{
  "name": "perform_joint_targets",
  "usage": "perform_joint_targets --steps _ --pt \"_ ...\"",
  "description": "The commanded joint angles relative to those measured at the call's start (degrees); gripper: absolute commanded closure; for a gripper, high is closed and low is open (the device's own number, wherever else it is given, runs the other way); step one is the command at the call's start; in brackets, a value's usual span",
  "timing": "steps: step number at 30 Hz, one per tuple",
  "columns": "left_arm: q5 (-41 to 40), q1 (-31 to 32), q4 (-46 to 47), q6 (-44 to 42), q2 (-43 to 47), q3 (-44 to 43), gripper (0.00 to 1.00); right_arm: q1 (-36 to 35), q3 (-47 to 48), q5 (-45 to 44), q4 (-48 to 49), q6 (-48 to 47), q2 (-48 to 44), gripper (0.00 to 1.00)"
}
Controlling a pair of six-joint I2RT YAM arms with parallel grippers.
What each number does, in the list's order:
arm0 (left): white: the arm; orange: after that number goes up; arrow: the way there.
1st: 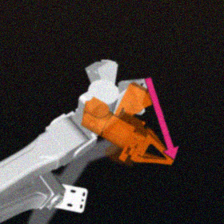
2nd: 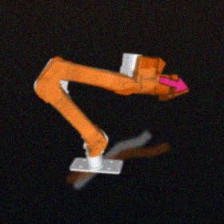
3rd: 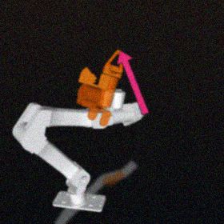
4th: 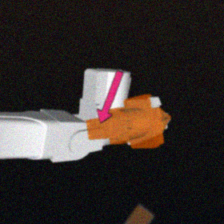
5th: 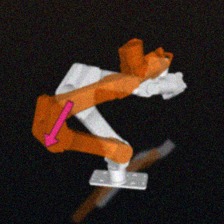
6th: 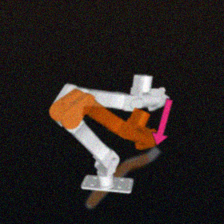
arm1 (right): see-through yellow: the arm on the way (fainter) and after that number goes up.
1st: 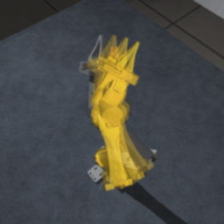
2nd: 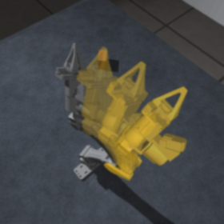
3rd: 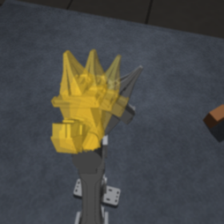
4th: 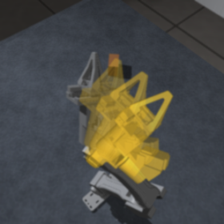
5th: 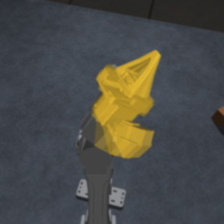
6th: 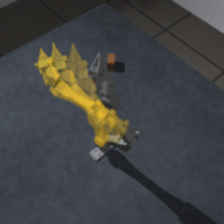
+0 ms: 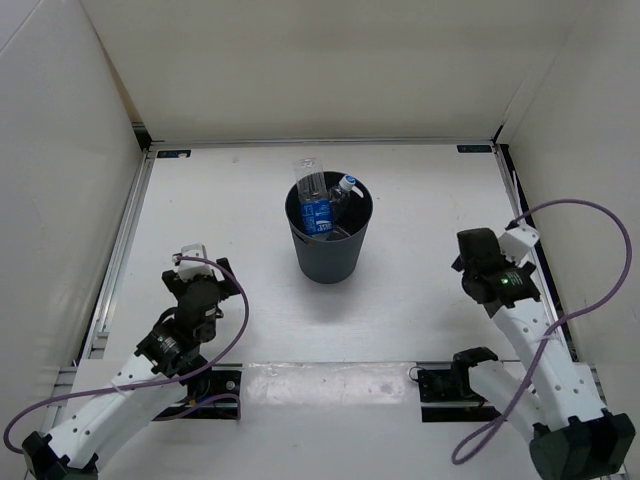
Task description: Put the plastic bottles in the bin
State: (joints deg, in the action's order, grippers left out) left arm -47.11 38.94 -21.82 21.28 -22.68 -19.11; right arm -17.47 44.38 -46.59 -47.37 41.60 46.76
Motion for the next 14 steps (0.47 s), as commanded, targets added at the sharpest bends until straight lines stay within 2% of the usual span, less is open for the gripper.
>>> perform_joint_targets --steps 1,4,6,8,9,10,14 --pt "0.27 -0.18 0.29 0.26 -0.18 -0.93 0.00 10.83 -3.07 12.29 8.51 -4.95 0.60 0.10" --pt "0.35 -0.18 0.20 0.43 0.52 -0.93 0.00 13.95 -3.86 17.65 10.71 -6.36 0.87 0.10" --pt "0.36 -0.18 -0.24 0.69 0.96 -0.84 0.00 19.21 -6.13 20.03 14.04 -6.01 0.61 0.10" --pt "0.36 -0.18 -0.24 0.70 1.23 -0.58 0.00 25.10 -8.68 26.17 16.34 -7.23 -0.09 0.10" --pt "0.27 -0.18 -0.32 0.78 1.58 -0.49 0.00 30.95 -9.48 33.85 18.00 -9.76 -1.92 0.10" --pt "0.35 -0.18 -0.41 0.78 1.76 -0.49 0.00 31.01 -11.23 36.28 18.98 -10.05 -1.94 0.10" --pt "0.35 -0.18 -0.24 0.70 0.89 -0.66 0.00 39.43 -15.02 44.73 21.70 -12.78 -10.54 0.10"
